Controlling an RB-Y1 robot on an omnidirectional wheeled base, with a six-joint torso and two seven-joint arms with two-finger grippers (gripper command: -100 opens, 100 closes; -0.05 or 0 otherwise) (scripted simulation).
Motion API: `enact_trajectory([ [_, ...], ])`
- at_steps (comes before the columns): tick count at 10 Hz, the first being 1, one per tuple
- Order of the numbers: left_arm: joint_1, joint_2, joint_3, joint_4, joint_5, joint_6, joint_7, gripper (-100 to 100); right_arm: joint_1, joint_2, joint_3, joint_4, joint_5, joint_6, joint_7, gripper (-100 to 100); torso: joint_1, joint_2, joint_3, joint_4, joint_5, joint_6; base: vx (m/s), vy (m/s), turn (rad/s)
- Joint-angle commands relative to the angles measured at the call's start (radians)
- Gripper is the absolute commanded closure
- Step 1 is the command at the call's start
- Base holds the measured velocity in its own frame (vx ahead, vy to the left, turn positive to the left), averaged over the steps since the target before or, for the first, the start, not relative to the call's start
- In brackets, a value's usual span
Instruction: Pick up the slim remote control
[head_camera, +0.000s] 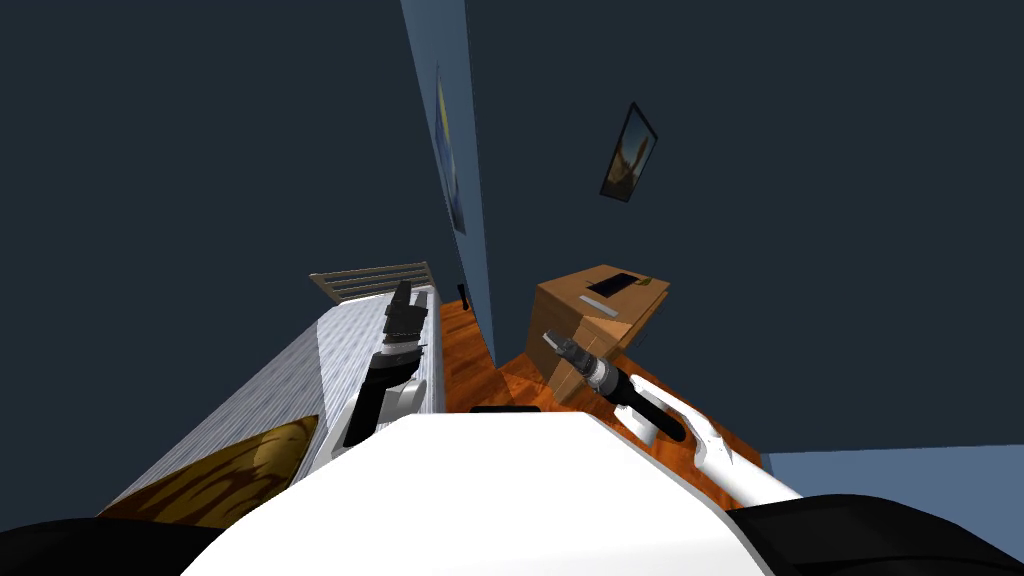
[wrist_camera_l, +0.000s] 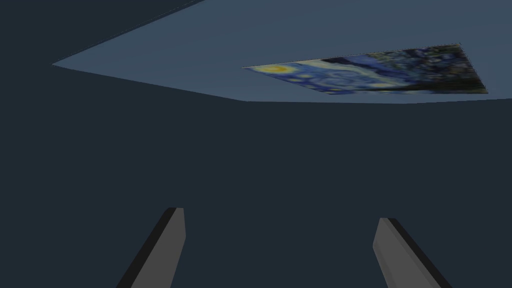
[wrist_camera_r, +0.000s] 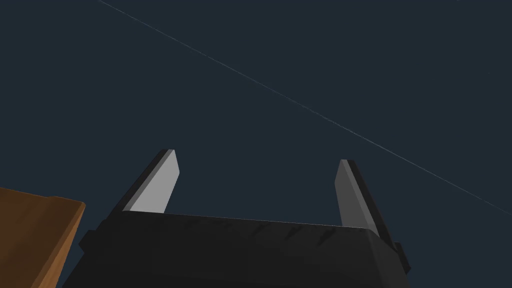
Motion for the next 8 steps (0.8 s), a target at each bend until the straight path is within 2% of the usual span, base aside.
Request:
enact_trajectory([
  [1, 0.000, 0.000, 0.000, 0.000, 0.000, 0.000, 0.000, 0, -0.003, -0.050, -0.018, 0.019, 0.005, -0.008, -0.008, -100, 0.000, 0.000, 0.000, 0.000, 0.000, 0.000, 0.026, -0.065, 0.068],
  [4, 0.000, 0.000, 0.000, 0.000, 0.000, 0.000, 0.000, 0, -0.006, -0.140, -0.041, 0.043, 0.012, -0.016, -0.020, -100, 0.000, -0.001, -0.001, 0.000, 0.000, 0.000, 0.024, -0.047, 0.049],
  [5, 0.000, 0.000, 0.000, 0.000, 0.000, 0.000, 0.000, 0, -0.006, -0.151, -0.041, 0.043, 0.012, -0.016, -0.020, -100, 0.001, -0.001, 0.000, 0.000, 0.000, 0.000, 0.013, -0.025, 0.028],
  [6, 0.000, 0.000, 0.000, 0.000, 0.000, 0.000, 0.000, 0, -0.006, -0.188, -0.051, 0.055, 0.016, -0.020, -0.027, -100, 0.002, 0.000, 0.000, 0.000, 0.000, 0.000, 0.021, -0.026, 0.045],
  [7, 0.000, 0.000, 0.000, 0.000, 0.000, 0.000, 0.000, 0, -0.006, -0.202, -0.051, 0.055, 0.016, -0.020, -0.027, -100, 0.002, -0.001, 0.000, 0.000, 0.000, 0.000, 0.017, -0.024, 0.029],
  [8, 0.000, 0.000, 0.000, 0.000, 0.000, 0.000, 0.000, 0, -0.006, -0.238, -0.060, 0.067, 0.020, -0.025, -0.034, -100, 0.002, -0.001, 0.000, 0.000, 0.000, 0.000, 0.024, -0.027, 0.061],
])
